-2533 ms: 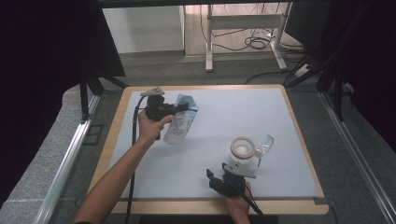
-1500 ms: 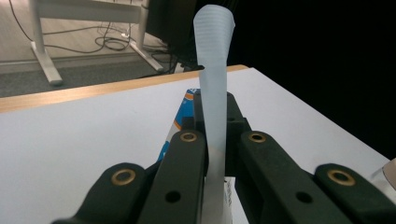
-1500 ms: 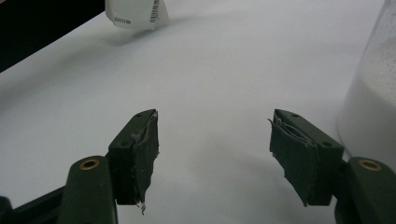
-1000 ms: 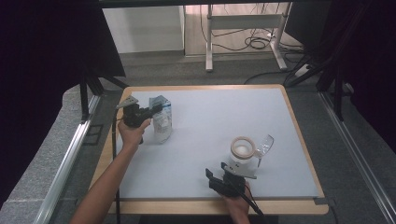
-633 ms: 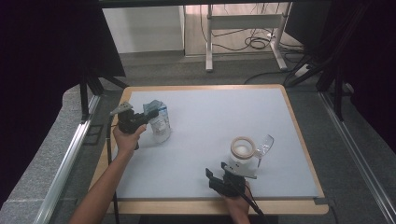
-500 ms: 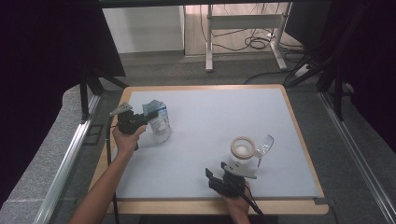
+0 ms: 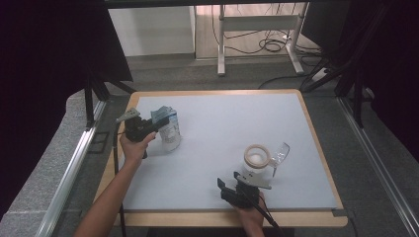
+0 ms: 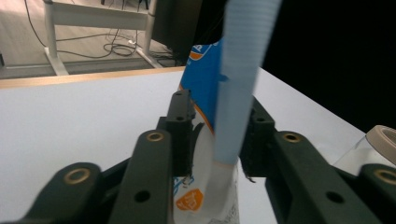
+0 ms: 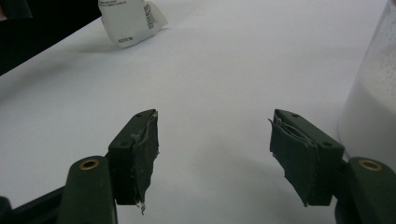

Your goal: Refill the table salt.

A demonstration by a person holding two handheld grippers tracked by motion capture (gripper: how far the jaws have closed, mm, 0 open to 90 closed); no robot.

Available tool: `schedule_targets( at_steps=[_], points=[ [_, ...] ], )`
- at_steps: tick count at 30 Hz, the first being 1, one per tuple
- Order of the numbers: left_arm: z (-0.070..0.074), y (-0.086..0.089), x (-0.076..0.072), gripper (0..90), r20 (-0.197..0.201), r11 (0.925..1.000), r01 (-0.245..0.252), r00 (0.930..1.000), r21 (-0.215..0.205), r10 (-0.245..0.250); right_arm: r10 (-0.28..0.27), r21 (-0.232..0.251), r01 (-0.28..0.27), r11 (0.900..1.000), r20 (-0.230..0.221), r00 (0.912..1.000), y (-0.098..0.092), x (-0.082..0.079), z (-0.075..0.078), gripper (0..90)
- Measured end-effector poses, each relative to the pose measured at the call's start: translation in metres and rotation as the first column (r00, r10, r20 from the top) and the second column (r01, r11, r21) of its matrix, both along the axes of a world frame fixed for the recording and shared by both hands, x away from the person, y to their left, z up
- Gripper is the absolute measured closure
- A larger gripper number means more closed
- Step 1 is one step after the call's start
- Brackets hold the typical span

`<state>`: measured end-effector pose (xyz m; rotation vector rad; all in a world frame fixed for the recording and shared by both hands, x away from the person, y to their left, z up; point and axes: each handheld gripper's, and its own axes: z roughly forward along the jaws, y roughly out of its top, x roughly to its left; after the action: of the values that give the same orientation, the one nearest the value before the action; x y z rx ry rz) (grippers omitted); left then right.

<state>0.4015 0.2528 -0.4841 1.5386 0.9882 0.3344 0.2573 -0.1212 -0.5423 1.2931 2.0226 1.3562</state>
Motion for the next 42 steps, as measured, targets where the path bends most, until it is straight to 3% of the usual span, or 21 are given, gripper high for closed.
schedule_targets(
  at_steps=[8,17,21,42],
  points=[
    [0.000,-0.001,0.000,58.5,-0.009,0.9999,0.016,0.9998,0.005,-0.016,-0.002,0.001,0.002,1.000,0.001,1.0000,0.000,0.000,0.000,33.3],
    [0.000,-0.004,0.000,42.7,-0.037,0.9992,0.029,0.9989,0.026,-0.028,-0.001,0.000,0.001,1.000,0.001,1.0000,0.000,0.000,0.000,33.3],
    [0.001,-0.005,-0.002,40.3,-0.038,0.9981,0.034,0.9988,0.052,-0.032,0.001,-0.002,-0.001,1.000,0.002,1.0000,0.000,0.000,0.000,33.3],
    [-0.002,0.001,-0.010,34.4,-0.089,0.9942,0.041,0.9955,0.100,-0.033,0.004,-0.003,-0.004,1.000,0.024,0.9997,0.000,0.001,0.003,33.3]
  ],
)
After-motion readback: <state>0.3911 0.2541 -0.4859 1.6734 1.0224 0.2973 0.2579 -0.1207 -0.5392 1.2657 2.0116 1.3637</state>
